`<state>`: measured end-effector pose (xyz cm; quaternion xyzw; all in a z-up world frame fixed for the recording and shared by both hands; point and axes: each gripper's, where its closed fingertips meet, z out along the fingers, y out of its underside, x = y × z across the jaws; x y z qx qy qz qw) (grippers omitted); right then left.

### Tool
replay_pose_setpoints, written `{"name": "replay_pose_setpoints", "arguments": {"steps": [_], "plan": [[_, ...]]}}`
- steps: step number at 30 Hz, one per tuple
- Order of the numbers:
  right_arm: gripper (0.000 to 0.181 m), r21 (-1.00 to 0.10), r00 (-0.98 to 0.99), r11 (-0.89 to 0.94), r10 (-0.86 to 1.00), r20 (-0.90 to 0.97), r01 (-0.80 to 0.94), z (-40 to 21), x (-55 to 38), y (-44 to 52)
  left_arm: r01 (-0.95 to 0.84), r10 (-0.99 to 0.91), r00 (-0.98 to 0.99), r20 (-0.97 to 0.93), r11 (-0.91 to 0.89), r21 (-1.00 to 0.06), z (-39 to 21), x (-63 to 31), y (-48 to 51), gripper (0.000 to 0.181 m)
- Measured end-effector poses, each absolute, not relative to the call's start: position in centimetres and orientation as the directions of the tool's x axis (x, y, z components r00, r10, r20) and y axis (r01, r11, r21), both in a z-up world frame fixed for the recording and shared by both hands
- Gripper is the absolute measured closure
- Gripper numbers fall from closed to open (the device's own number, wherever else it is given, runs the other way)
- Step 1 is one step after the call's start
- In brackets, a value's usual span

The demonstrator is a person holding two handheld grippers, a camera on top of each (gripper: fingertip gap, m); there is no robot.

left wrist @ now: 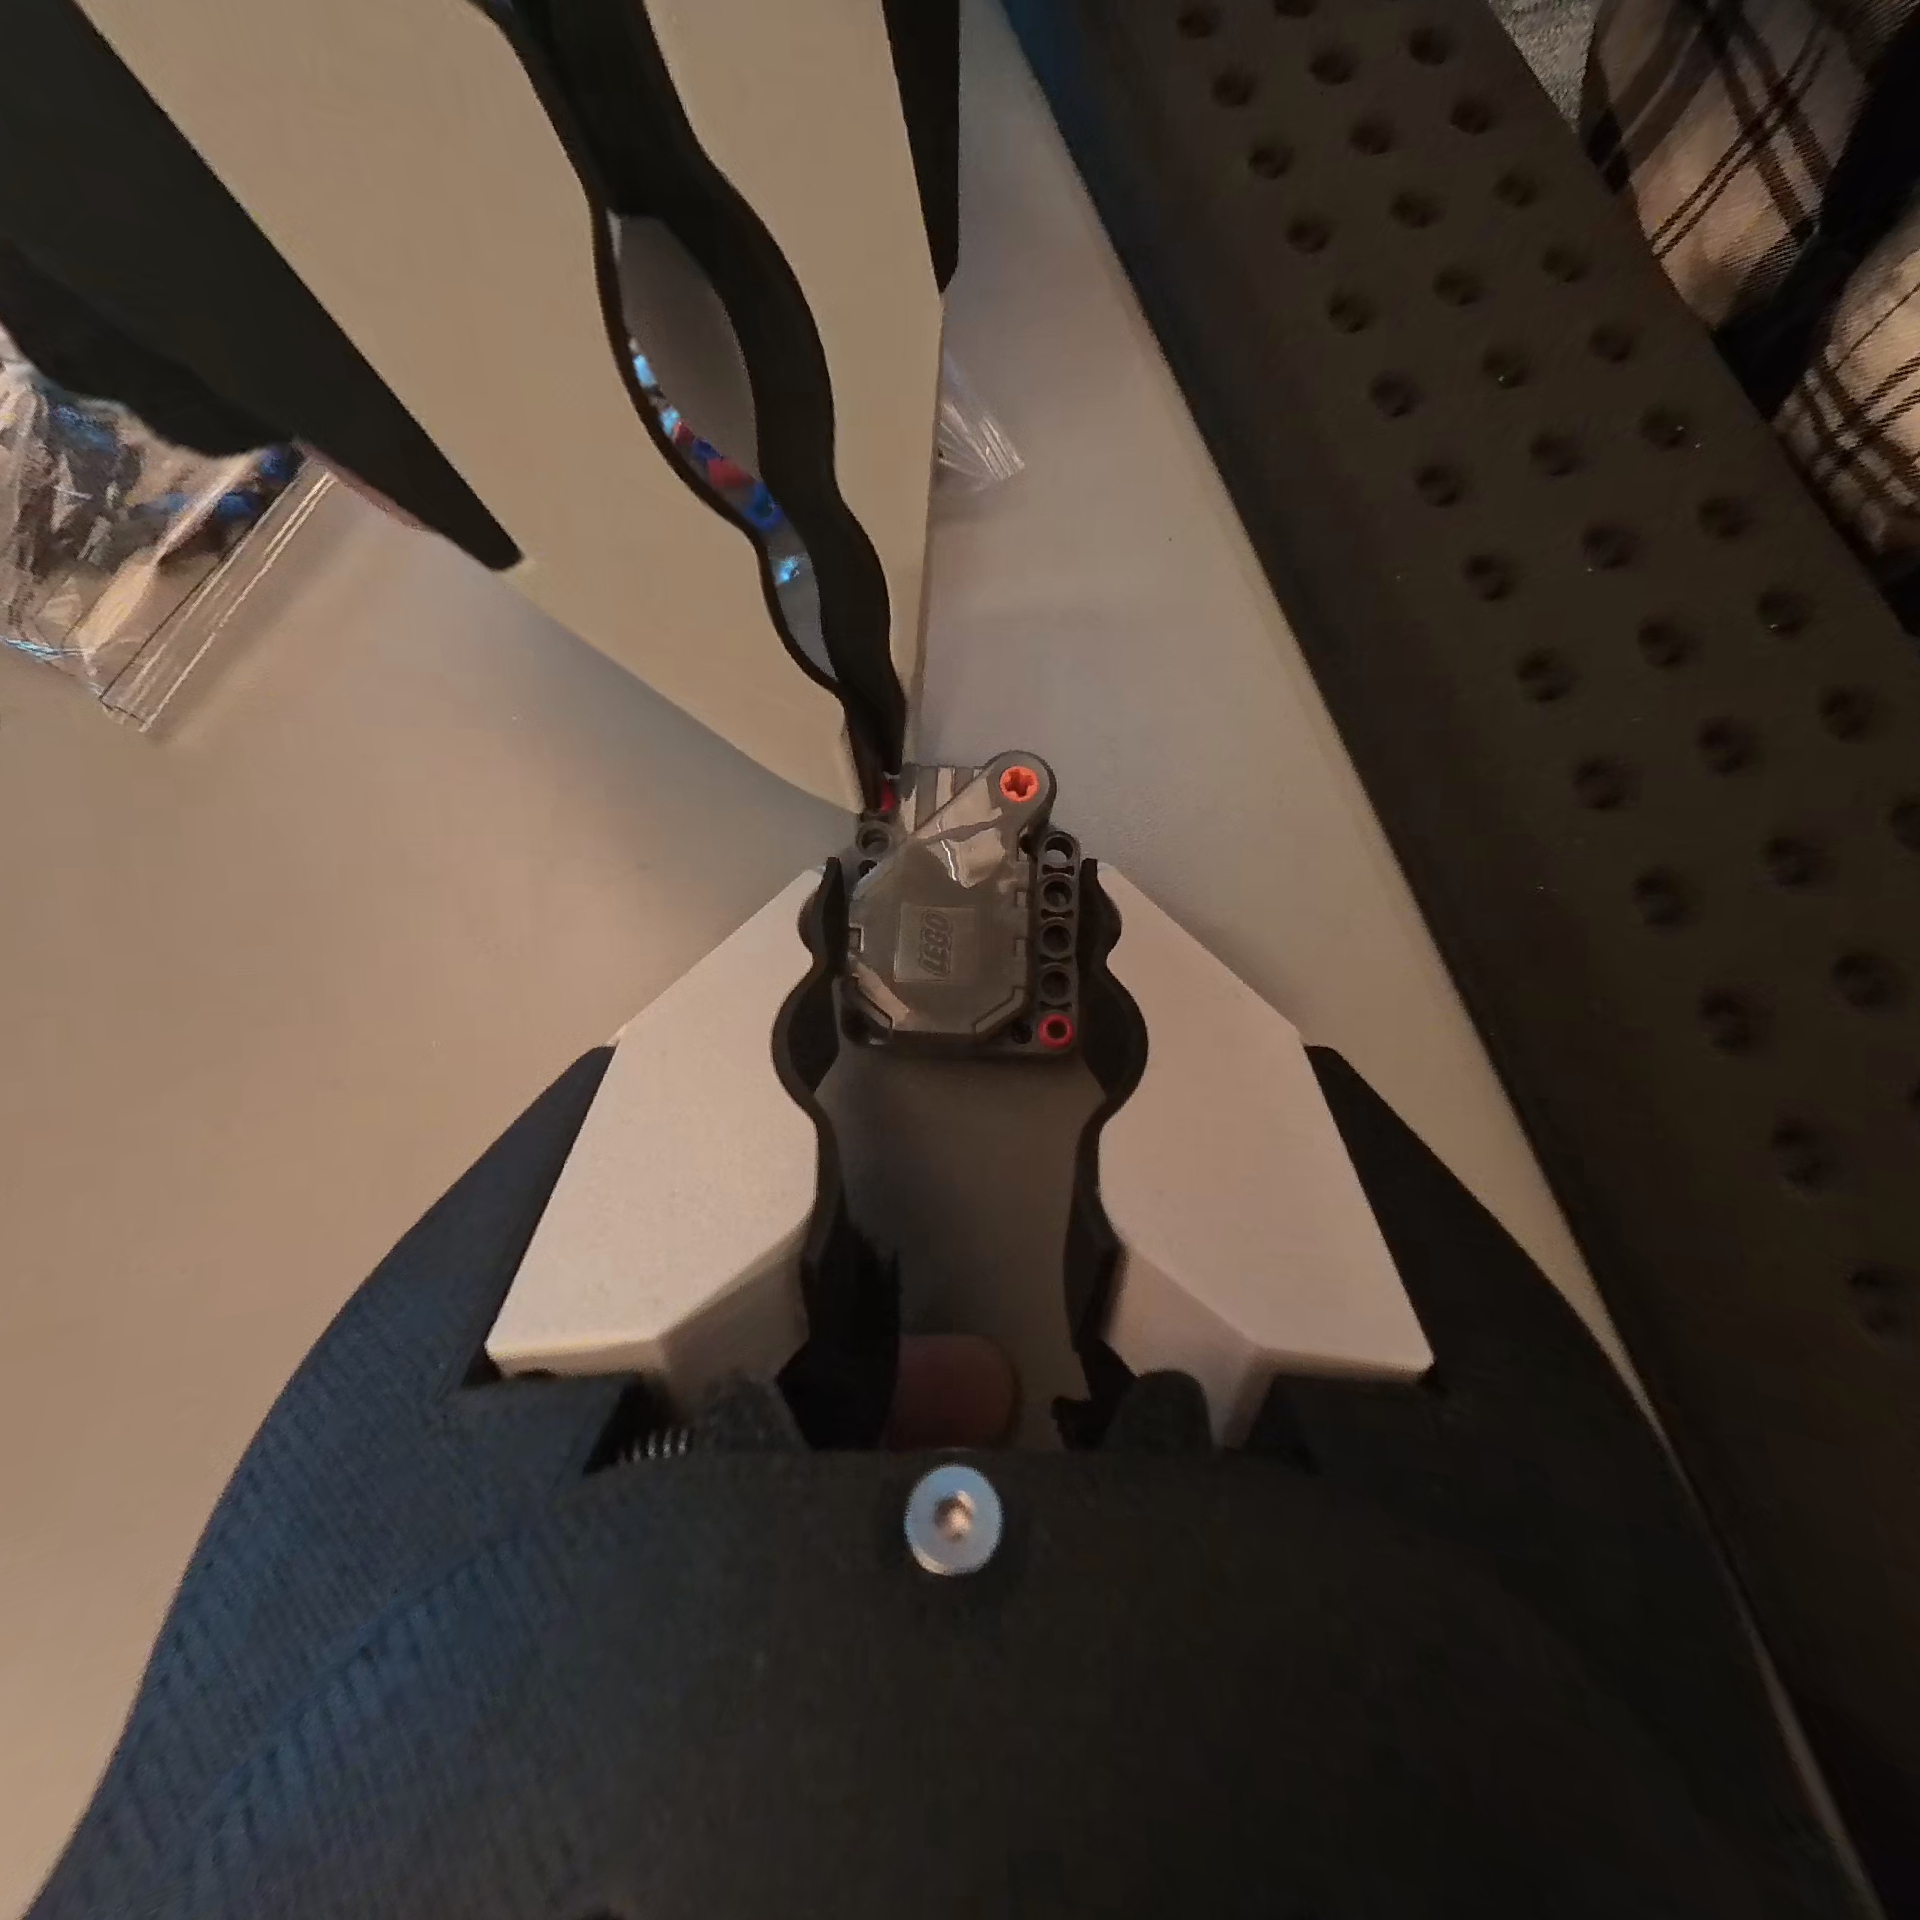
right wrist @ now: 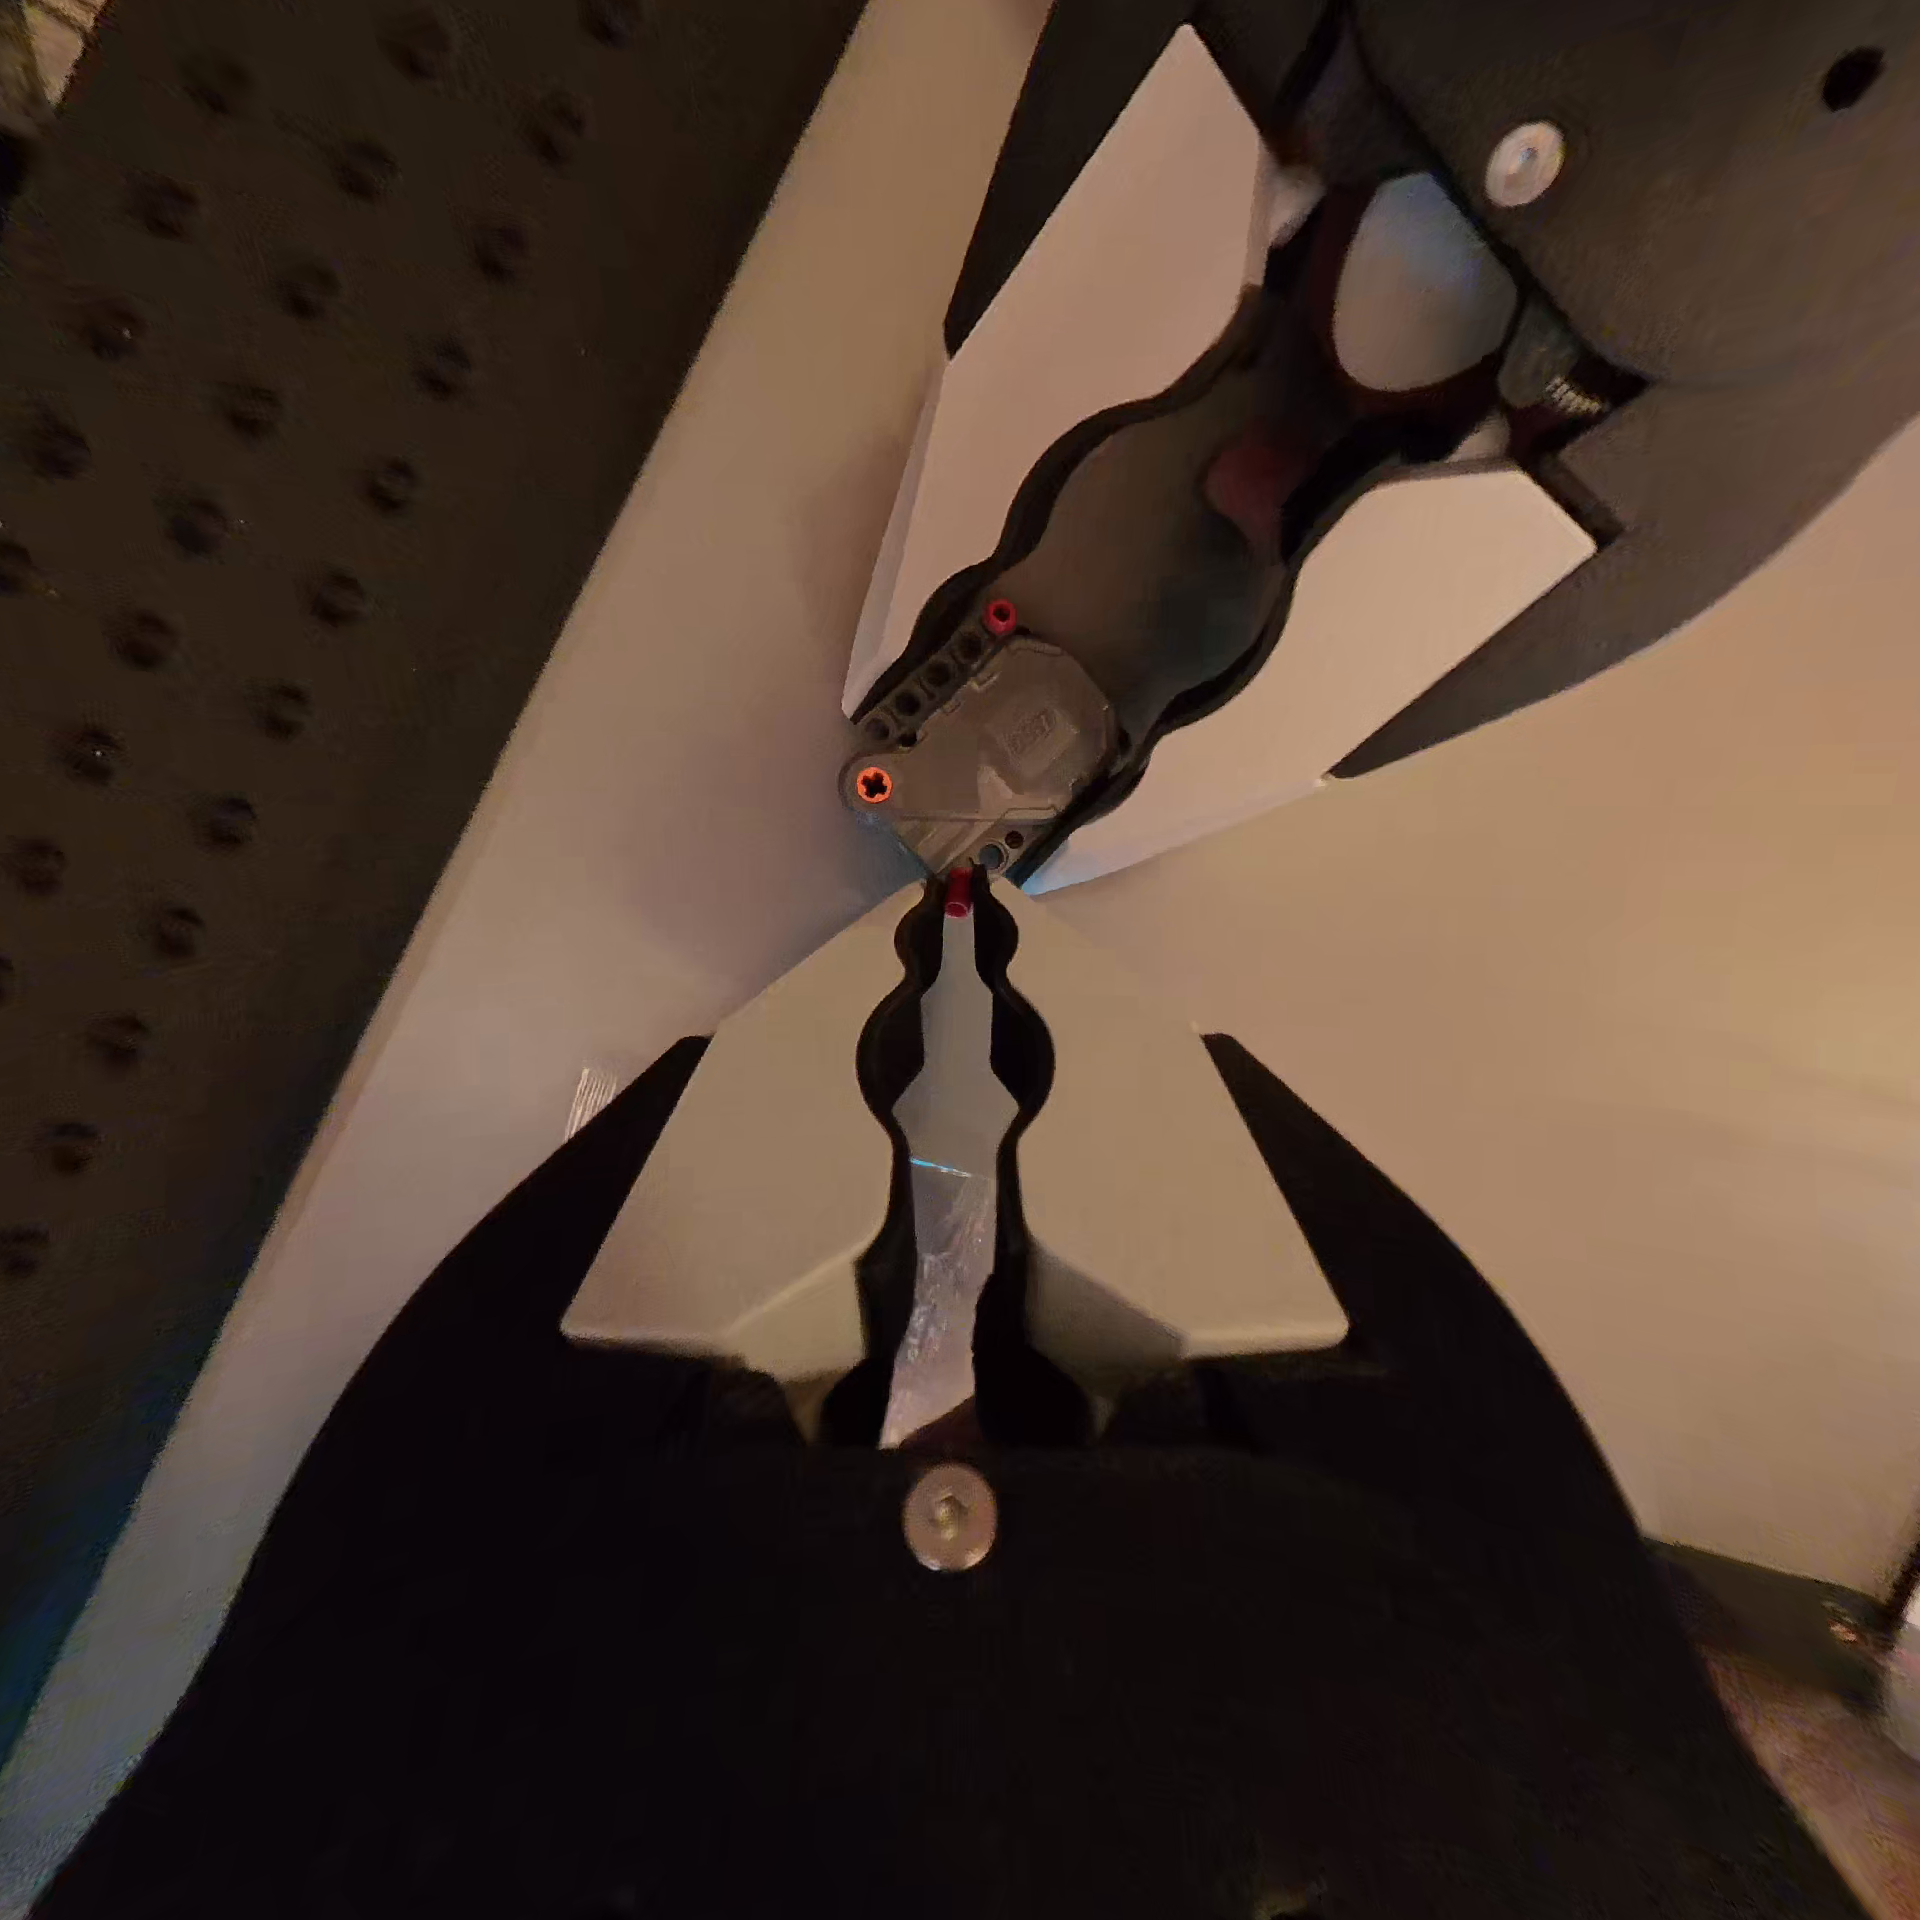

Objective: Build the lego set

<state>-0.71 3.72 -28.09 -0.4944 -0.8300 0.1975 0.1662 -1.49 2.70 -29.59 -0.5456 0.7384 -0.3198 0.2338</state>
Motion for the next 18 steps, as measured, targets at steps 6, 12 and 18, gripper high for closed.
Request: {"name": "replay_pose_setpoints", "arguments": {"steps": [6,12,18], "plan": [[0.178,-0.558,-0.390,0.375,0.916,0.098,0.740,-28.1,-0.7,3.8,-0.657,-0.955,-0.295,0.004,0.200,-0.727,-29.6,-1.5,2.7,0.138],[0.178,-0.628,-0.315,0.296,0.945,0.085,0.719,-27.2,-0.2,4.2,-0.664,-0.962,-0.272,-0.018,0.201,-0.720,-29.7,-1.4,3.1,0.134],[0.178,-0.748,-0.199,0.235,0.970,0.140,0.621,-24.5,0.2,5.2,-0.582,-0.983,-0.179,-0.030,0.130,-0.803,-26.0,-1.1,4.3,0.105]]}}
